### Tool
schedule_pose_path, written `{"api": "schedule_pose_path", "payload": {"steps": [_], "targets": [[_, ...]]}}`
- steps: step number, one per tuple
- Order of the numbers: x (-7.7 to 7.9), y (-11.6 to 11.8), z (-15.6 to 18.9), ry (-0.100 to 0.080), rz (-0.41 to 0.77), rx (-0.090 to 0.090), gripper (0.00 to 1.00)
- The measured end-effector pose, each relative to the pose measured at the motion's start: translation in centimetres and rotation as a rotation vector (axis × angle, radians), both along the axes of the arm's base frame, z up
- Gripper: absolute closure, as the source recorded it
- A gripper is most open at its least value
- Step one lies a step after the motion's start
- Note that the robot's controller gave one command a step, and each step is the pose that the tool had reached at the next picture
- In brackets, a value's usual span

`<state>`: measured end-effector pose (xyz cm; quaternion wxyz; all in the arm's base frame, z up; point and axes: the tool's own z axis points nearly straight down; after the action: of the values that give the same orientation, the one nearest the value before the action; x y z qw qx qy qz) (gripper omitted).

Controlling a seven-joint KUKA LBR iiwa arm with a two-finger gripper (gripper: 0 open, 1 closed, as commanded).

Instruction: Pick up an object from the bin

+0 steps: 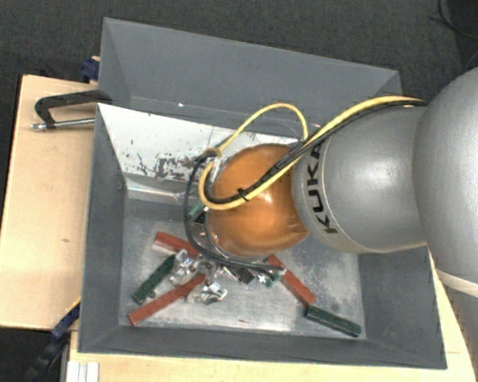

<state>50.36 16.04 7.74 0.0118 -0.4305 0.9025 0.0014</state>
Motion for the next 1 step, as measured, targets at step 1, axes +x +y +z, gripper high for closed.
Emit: {"api": "schedule_pose_path", "payload": {"steps": [1], "targets": [[0.00, 0.00, 0.00, 0.000, 0.000, 0.000, 1.00]]}}
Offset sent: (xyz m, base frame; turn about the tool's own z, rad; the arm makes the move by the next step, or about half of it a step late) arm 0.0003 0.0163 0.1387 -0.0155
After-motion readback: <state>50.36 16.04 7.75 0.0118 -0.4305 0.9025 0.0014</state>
